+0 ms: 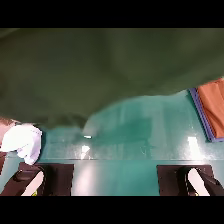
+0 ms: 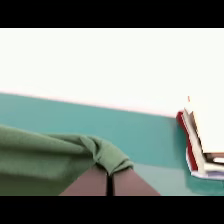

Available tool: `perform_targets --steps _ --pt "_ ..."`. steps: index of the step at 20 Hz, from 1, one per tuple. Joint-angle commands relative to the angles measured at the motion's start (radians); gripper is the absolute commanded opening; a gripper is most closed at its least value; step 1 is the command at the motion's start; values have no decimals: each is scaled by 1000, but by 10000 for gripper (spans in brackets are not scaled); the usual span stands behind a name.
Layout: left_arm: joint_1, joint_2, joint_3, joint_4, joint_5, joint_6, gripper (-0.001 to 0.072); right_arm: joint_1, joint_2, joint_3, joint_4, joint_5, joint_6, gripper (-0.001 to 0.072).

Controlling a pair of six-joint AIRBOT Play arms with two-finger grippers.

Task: Fold the shirts.

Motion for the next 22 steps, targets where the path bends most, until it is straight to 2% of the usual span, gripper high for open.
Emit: perform_targets --steps 1,4,7,9,12,15,18,22 --pt "1 -28 23 12 -90 -19 24 1 -51 84 -2 82 51 15" --pt "1 -88 -161 13 -162 -19 25 84 -170 26 -14 188 98 15" --pt "1 -200 -378 10 -214 -13 25 202 -303 -130 -148 218 126 15" --pt "1 -299 -510 10 -208 1 25 264 -402 -241 -224 217 138 15" --pt "1 -484 -659 10 -142 19 25 314 -584 -349 -240 177 138 16" --pt "1 -697 -660 -3 4 51 25 319 -777 -327 -237 89 127 15" --pt "1 -862 -531 -55 110 68 25 319 -943 -159 -235 39 128 15" --pt "1 -927 -399 -61 182 71 25 321 -1023 26 -236 35 128 15"
